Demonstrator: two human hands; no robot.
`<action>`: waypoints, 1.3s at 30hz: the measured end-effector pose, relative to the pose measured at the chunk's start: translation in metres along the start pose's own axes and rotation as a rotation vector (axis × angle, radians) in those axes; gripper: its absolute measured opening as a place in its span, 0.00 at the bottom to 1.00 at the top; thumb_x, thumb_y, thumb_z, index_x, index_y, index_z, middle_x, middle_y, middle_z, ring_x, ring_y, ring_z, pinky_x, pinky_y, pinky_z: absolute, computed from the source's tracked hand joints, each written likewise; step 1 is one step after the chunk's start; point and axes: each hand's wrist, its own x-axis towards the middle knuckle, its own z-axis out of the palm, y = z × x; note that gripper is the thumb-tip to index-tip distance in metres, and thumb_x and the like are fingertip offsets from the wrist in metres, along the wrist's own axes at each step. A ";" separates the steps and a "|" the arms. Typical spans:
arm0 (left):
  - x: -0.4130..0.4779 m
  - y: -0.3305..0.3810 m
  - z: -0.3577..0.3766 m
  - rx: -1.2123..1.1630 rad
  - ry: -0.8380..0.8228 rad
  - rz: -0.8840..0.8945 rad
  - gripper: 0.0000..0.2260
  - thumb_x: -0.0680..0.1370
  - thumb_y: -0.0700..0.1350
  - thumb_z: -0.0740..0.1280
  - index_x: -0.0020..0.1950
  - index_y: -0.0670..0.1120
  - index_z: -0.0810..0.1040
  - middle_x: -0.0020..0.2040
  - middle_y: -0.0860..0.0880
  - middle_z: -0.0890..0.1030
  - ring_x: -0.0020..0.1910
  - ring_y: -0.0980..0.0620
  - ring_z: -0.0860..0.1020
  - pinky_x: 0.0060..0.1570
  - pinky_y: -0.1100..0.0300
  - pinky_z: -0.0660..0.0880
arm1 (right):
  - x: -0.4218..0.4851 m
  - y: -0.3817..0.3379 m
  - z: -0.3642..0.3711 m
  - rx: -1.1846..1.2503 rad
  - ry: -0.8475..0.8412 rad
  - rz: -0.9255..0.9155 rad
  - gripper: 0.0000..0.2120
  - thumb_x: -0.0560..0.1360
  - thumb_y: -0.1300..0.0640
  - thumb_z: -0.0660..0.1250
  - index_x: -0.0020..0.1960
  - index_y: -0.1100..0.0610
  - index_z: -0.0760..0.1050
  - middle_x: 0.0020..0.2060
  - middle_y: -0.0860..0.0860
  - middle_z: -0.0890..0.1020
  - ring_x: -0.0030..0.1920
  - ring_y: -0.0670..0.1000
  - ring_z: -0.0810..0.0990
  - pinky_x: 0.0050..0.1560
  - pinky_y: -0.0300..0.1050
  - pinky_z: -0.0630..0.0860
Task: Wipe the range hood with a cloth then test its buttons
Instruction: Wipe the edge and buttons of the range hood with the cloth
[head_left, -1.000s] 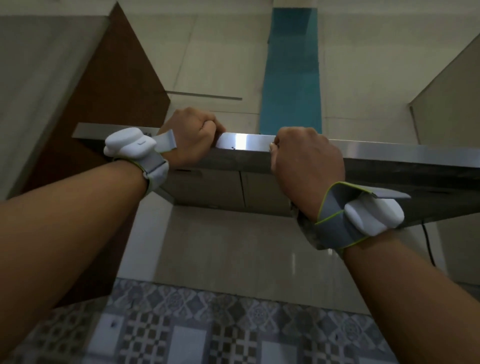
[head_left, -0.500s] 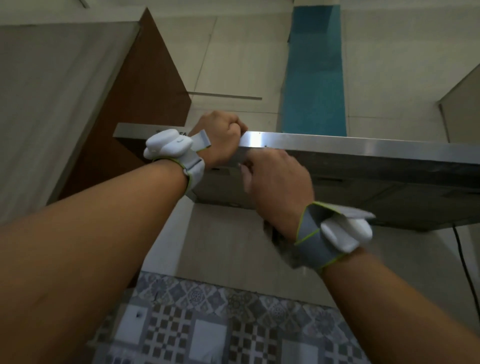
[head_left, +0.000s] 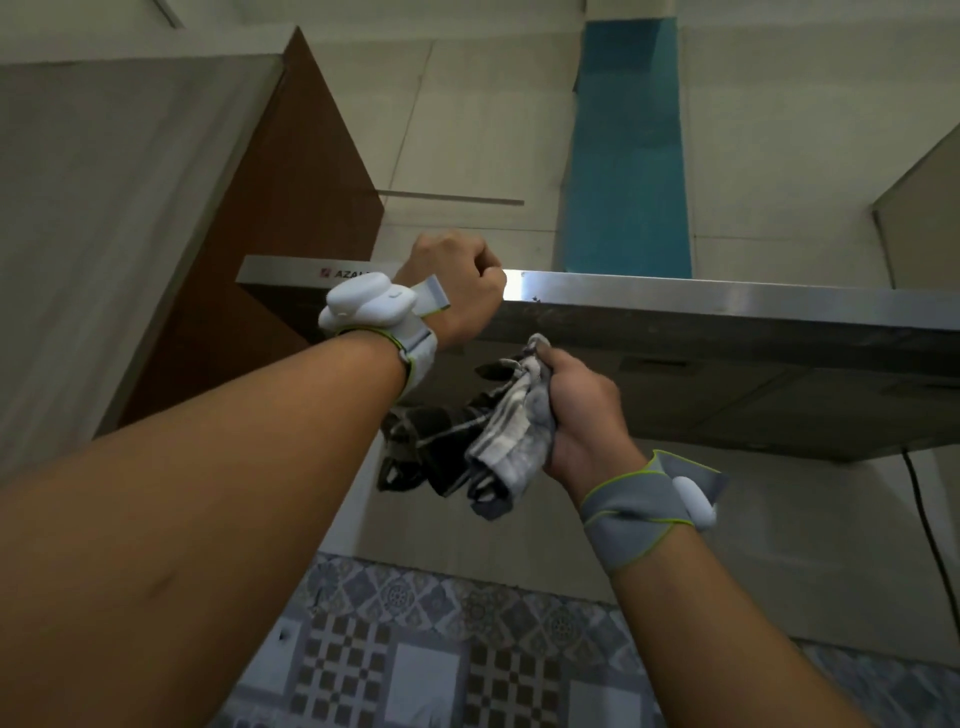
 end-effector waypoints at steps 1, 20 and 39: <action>0.001 -0.001 -0.001 -0.006 -0.007 -0.003 0.11 0.75 0.46 0.62 0.48 0.46 0.83 0.48 0.48 0.82 0.47 0.50 0.78 0.49 0.56 0.77 | 0.002 0.000 0.000 -0.002 -0.008 0.040 0.21 0.68 0.55 0.73 0.55 0.68 0.78 0.53 0.69 0.80 0.45 0.64 0.81 0.49 0.75 0.74; 0.010 0.000 -0.001 -0.024 -0.061 -0.085 0.13 0.77 0.47 0.60 0.47 0.43 0.83 0.47 0.45 0.83 0.47 0.45 0.78 0.46 0.57 0.73 | 0.007 -0.009 0.030 0.004 -0.060 0.021 0.26 0.62 0.59 0.72 0.58 0.69 0.78 0.53 0.64 0.82 0.52 0.64 0.82 0.54 0.64 0.77; 0.013 -0.004 -0.002 -0.036 -0.061 -0.067 0.13 0.77 0.48 0.60 0.46 0.43 0.82 0.47 0.44 0.82 0.47 0.45 0.77 0.47 0.55 0.74 | -0.008 -0.025 0.011 0.002 0.155 -0.213 0.09 0.71 0.69 0.64 0.50 0.70 0.79 0.39 0.63 0.80 0.39 0.58 0.80 0.51 0.67 0.78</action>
